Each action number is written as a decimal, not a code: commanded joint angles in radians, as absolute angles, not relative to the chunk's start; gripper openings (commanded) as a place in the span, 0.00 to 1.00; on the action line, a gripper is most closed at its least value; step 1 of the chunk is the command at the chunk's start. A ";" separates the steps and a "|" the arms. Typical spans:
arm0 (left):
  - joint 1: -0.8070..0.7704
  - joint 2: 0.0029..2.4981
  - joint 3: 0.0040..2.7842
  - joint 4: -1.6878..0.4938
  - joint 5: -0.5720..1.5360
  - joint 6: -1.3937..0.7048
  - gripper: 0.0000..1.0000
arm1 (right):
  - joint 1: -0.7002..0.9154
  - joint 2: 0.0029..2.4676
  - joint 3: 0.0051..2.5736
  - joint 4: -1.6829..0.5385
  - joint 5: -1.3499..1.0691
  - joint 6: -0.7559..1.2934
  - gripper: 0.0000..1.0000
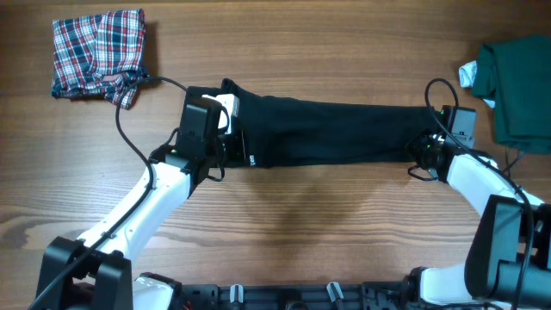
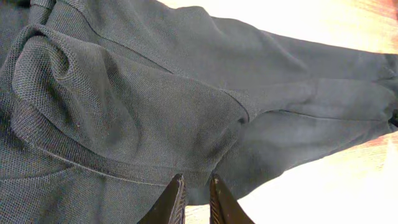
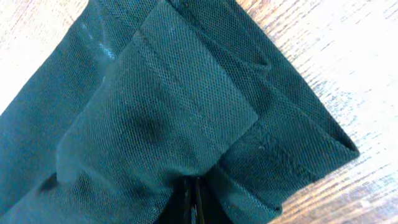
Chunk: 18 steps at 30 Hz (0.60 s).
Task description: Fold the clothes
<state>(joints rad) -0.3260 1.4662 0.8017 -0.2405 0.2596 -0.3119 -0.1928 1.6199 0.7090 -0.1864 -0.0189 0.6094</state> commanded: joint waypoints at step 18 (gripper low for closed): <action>-0.323 1.460 0.807 -0.245 0.250 -0.303 0.14 | -0.194 1.715 0.734 -0.466 0.187 0.816 0.04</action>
